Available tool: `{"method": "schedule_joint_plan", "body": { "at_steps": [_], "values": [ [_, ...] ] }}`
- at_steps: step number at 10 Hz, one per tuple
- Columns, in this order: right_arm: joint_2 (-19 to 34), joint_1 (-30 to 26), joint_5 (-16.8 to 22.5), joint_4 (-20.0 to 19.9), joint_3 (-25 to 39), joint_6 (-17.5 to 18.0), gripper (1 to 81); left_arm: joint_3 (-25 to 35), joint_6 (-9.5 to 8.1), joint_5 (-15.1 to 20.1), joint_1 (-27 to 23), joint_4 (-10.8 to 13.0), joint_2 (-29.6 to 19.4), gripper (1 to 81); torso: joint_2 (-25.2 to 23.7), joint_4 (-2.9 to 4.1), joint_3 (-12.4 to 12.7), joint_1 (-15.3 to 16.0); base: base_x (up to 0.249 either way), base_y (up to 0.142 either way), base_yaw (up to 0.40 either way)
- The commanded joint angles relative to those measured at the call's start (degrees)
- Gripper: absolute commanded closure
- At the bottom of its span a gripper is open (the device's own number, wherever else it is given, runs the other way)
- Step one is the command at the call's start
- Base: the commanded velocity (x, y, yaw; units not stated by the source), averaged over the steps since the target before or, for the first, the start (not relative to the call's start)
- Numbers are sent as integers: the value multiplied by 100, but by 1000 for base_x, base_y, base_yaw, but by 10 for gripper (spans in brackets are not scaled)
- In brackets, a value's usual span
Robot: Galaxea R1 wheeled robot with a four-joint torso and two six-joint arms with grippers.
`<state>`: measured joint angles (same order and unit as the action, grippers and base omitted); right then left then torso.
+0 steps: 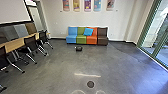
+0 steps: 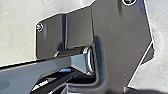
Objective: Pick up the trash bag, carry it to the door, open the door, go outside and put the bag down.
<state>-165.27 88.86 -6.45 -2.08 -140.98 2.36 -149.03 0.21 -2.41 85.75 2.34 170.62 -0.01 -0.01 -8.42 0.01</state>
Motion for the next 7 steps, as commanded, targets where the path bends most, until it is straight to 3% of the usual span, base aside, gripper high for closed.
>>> {"method": "schedule_joint_plan", "body": {
  "at_steps": [1, 7],
  "values": [
    [44, -170, 302, -64, 2, -17, 10, 14, 50, 338, -177, 12, -1, 10, 0, 0, 0, 0, 66, 0, 0],
    [35, -170, 355, 6, 1, -26, 10, 14, 41, 338, -177, -6, -10, 10, -7, 0, 5, 0, 100, 0, 0]
  ]
}}
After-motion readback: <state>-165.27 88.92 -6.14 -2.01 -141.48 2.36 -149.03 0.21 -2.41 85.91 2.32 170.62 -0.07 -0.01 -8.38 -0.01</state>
